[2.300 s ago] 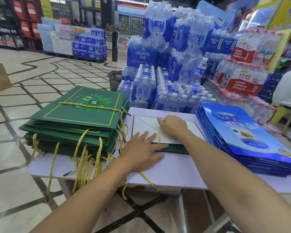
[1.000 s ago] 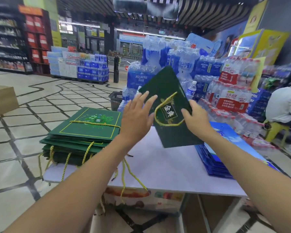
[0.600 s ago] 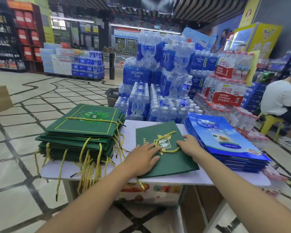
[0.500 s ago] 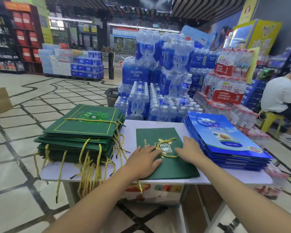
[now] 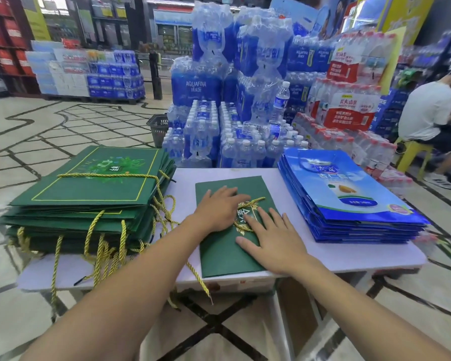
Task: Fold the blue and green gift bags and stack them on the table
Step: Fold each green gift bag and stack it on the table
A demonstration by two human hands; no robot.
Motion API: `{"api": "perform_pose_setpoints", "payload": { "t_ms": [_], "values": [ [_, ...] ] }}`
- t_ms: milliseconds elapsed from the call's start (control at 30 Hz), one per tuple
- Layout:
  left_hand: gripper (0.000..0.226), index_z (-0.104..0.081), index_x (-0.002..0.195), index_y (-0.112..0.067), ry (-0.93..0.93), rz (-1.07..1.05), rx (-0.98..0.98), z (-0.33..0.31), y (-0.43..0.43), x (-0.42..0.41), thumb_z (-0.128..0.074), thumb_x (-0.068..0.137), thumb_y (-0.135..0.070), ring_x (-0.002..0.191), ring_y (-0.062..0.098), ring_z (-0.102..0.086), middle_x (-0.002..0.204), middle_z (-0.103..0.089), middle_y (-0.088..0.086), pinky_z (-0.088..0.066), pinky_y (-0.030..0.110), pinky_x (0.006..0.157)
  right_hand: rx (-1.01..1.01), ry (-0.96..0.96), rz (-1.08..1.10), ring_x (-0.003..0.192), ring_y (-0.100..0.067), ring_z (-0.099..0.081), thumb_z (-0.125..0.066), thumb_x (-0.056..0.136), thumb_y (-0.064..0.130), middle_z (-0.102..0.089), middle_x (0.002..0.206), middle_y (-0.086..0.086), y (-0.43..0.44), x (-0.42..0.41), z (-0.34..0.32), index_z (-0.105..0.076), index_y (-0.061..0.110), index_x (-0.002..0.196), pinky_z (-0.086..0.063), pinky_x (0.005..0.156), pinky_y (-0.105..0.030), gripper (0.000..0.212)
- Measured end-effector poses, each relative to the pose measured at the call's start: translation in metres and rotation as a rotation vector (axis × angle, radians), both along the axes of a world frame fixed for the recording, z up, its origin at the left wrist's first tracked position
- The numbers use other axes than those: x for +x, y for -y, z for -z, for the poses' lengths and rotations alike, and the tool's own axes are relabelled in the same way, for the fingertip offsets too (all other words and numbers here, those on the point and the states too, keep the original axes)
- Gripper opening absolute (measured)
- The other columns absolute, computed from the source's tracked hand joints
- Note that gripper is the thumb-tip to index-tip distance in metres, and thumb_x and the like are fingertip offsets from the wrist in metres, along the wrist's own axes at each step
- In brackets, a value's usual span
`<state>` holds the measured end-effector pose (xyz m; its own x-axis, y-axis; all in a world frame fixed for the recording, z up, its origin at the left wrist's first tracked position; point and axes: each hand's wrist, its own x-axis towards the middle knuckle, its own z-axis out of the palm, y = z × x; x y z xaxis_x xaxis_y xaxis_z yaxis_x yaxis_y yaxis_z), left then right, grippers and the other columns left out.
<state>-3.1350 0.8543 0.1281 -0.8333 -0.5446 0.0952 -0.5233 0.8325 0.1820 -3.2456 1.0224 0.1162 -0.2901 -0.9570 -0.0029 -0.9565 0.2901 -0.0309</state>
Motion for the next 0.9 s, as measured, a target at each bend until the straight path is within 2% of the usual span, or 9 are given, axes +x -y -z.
{"api": "perform_pose_setpoints", "payload": {
  "t_ms": [100,200,400,700,833,900],
  "values": [
    [0.046,-0.026,0.156,-0.052,0.033,0.028,0.033,0.002,0.017,-0.024,-0.025,0.112,-0.042,0.159,0.024,-0.006,0.172,-0.016,-0.001,-0.005,0.064,0.124,-0.005,0.004,0.002,0.158,-0.026,0.003,-0.003,0.085,0.085,-0.003,0.172,0.0,0.0,0.0,0.001,-0.008,0.041,0.162,0.004,0.127,-0.048,0.088],
    [0.047,-0.019,0.156,-0.057,0.054,0.041,0.056,0.001,0.029,-0.045,-0.023,0.11,-0.045,0.16,0.022,0.001,0.173,-0.007,-0.006,0.002,0.068,0.122,-0.029,0.0,0.003,0.158,-0.027,0.002,0.002,0.081,0.085,-0.004,0.172,-0.001,0.0,-0.002,0.004,-0.007,0.043,0.161,0.003,0.127,-0.048,0.091],
    [0.048,-0.019,0.155,-0.061,0.074,0.048,0.053,0.016,0.034,-0.058,-0.019,0.109,-0.047,0.159,0.018,-0.001,0.172,-0.008,-0.011,0.007,0.069,0.121,-0.042,-0.002,0.001,0.158,-0.027,0.002,-0.009,0.09,0.082,-0.006,0.172,-0.001,0.001,-0.004,0.008,-0.01,0.043,0.161,0.003,0.127,-0.048,0.081],
    [0.047,-0.028,0.153,-0.058,0.008,0.044,0.048,0.019,0.027,-0.054,-0.02,0.109,-0.044,0.159,0.018,-0.008,0.171,-0.018,-0.01,0.003,0.067,0.122,-0.043,0.014,0.019,0.158,-0.026,0.002,-0.008,0.088,0.083,-0.008,0.172,0.001,0.001,-0.003,0.011,-0.012,0.044,0.16,-0.001,0.127,-0.051,0.081],
    [0.045,-0.04,0.152,-0.042,-0.088,-0.038,-0.087,0.013,0.013,-0.044,-0.026,0.109,-0.045,0.153,0.021,-0.027,0.163,-0.036,0.0,-0.01,0.059,0.125,-0.044,0.052,0.04,0.158,-0.023,0.003,-0.01,0.086,0.086,-0.006,0.172,0.004,0.001,-0.002,0.01,-0.011,0.046,0.159,-0.004,0.125,-0.057,0.082],
    [0.05,-0.032,0.157,-0.037,-0.083,-0.12,-0.107,0.009,0.001,-0.033,-0.027,0.108,-0.047,0.156,0.027,-0.021,0.167,-0.029,0.005,-0.012,0.056,0.125,-0.068,0.073,0.055,0.158,-0.022,0.002,-0.014,0.087,0.086,-0.007,0.171,0.006,0.001,-0.002,0.01,-0.011,0.047,0.158,-0.005,0.126,-0.055,0.081]
  ]
}}
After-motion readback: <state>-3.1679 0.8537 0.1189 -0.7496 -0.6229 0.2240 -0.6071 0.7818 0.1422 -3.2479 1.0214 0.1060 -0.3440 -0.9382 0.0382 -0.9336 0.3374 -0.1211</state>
